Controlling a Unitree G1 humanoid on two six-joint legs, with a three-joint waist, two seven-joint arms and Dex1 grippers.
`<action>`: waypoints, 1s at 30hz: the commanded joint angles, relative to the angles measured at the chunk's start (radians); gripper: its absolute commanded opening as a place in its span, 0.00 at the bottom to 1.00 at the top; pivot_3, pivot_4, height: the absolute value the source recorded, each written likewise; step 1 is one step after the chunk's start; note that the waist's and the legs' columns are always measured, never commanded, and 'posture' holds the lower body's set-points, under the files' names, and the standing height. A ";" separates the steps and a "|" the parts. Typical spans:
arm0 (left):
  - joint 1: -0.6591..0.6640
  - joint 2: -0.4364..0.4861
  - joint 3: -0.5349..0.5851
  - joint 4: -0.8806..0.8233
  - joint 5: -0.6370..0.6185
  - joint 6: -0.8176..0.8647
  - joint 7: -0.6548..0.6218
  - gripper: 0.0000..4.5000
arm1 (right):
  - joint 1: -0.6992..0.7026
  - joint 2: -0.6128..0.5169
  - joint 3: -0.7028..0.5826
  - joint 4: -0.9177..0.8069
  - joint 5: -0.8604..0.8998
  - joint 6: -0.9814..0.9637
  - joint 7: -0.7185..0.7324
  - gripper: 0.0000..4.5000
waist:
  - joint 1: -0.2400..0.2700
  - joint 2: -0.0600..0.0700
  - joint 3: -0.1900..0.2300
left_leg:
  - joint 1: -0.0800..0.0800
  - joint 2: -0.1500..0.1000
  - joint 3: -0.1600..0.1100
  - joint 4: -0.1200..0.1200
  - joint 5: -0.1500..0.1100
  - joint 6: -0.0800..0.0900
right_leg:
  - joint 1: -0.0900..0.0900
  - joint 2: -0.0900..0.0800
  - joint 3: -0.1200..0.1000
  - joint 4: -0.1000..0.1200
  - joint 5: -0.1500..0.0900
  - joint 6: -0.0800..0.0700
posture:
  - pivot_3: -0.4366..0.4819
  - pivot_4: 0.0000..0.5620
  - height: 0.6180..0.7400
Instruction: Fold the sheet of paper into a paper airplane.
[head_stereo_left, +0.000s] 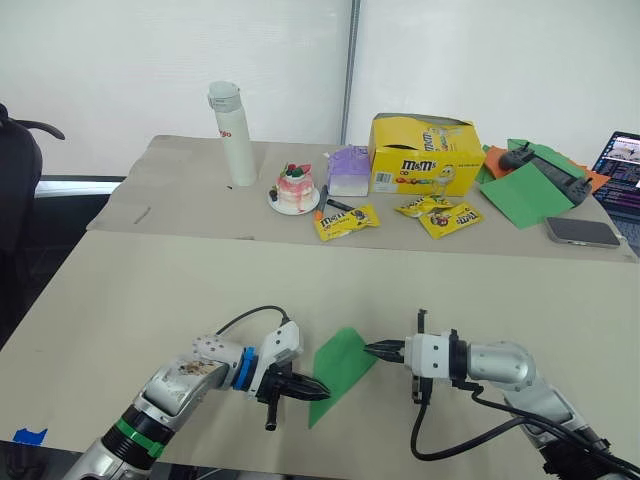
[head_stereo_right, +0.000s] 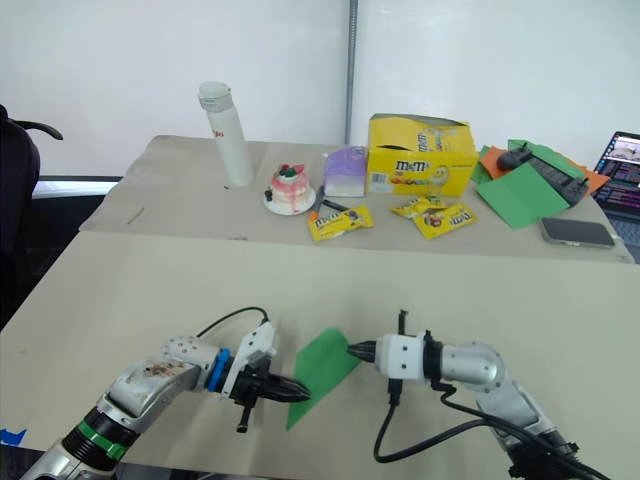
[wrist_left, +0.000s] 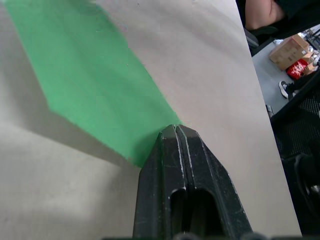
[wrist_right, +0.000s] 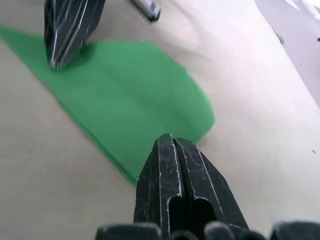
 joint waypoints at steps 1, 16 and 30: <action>0.011 0.002 -0.021 0.021 0.036 0.009 0.034 0.00 | -0.034 0.010 -0.059 -0.058 0.117 0.127 0.012 0.01 | 0.000 0.000 0.000 | 0.000 0.000 0.000 0.000 0.000 0.000 | 0.000 0.000 0.000 0.000 0.000 0.000 | 0.48 0.27 1.00; 0.053 0.012 0.051 -0.035 -0.035 0.043 0.057 0.00 | -0.341 0.006 0.000 0.030 0.316 0.735 0.208 0.57 | -0.008 0.001 0.000 | -0.002 0.001 -0.002 -0.001 0.000 0.000 | -0.002 -0.001 -0.001 0.000 0.000 -0.001 | 0.48 0.27 1.00; 0.062 0.020 0.039 -0.050 -0.029 0.039 0.065 0.00 | -0.529 0.087 0.152 0.288 0.241 0.828 0.411 0.57 | -0.008 0.001 0.000 | -0.003 0.000 -0.002 -0.002 0.000 0.000 | -0.005 -0.009 -0.003 0.000 0.000 -0.001 | 0.48 0.27 1.00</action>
